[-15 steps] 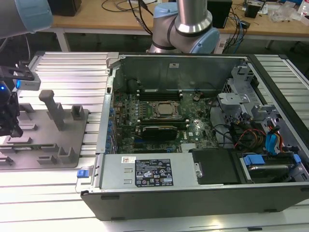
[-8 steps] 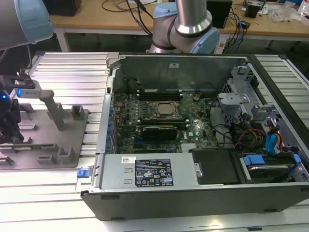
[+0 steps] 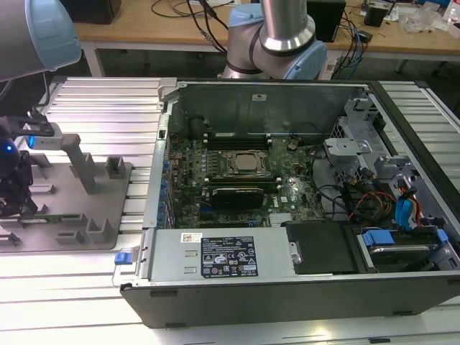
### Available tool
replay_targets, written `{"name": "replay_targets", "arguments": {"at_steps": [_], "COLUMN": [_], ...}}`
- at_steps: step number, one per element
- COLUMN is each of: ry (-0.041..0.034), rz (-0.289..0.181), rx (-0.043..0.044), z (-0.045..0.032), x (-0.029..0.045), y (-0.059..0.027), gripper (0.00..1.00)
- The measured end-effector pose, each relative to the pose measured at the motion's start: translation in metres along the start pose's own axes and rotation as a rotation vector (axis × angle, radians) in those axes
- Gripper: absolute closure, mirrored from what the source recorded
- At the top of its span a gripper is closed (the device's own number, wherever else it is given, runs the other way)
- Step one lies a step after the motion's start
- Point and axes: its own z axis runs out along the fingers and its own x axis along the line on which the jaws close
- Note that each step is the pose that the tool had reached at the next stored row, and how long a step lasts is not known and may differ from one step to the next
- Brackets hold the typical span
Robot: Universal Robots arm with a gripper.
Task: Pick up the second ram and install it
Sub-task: 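Pick up the second ram and move it above second insertion slot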
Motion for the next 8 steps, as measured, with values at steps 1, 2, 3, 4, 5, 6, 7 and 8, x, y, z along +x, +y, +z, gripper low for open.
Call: {"name": "replay_targets", "arguments": {"at_steps": [1,2,3,4,5,6,7,8], "ry": [0.0000,0.0000,0.0001,0.0003,0.0005,0.0004,0.0005,0.0007], "rz": [0.000,0.000,0.000,0.000,0.000,0.000,0.000,-0.001], "rx": [0.0000,0.0000,0.0000,0.0002,0.0001,0.0003,0.0003,0.0006], "z": [0.0000,0.0001,0.0001,0.0027,0.0045,0.0059,0.0084,0.0094], "x": [0.0000,0.0000,0.0000,0.0000,0.0001,-0.0002,-0.0007,-0.0012], "y": [0.0000,0.0000,0.0000,-0.0002,-0.0002,0.0000,0.0005,0.0014], "gripper": [0.92,0.87,0.78,0.78,0.78,0.78,0.78,0.78]}}
